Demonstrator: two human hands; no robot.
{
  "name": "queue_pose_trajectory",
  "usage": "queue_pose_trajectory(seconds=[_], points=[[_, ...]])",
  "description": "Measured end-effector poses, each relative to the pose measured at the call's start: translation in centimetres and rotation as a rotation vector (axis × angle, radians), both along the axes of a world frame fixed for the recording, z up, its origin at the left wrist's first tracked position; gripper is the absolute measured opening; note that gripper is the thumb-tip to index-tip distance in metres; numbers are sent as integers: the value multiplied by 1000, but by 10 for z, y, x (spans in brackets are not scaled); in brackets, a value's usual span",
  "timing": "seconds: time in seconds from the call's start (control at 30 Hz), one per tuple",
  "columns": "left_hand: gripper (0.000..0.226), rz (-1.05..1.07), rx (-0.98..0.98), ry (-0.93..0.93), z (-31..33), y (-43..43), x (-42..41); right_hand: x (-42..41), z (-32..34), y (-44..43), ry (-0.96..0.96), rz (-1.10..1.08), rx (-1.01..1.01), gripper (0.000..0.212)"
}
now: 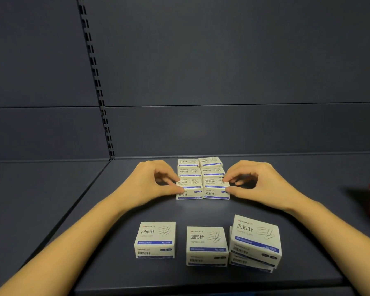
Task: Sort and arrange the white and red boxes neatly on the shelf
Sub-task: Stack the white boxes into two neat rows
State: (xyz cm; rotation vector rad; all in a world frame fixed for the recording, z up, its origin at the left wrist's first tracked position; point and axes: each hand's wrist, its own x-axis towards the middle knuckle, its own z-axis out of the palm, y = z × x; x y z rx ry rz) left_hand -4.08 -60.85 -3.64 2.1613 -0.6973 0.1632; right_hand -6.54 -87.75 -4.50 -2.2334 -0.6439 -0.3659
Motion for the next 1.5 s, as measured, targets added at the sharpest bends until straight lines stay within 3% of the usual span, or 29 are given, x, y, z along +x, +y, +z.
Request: queue_pose_trajectory(seconds=[0.33,0.53,0.63,0.73,0.83,0.93,1.23,1.5], points=[[30,-8,82,-63,7,2,-9,-9,5,-2,-29,-44,-60,14],[28,-179,57,116,22,23,-42,-45,19,-5,-23,-39,106,25],[40,-273,106,190,25,47,-62,-71,22,-11,-15,26,156,23],[54,-273,188,213,22,63,-78,-96,22,-14,-15,44,66,23],[51,-215,241,130,12,66,-87,-114,19,-14,-22,-5,-118,55],[40,-113,201,64,5,64,-91,-124,14,-12,-67,-103,-315,68],[34,-9,175,-130,8,53,-94,-129,5,-6,-50,-97,-194,44],[31,17,57,-81,8,19,-69,-112,15,-5,-12,-58,-57,34]])
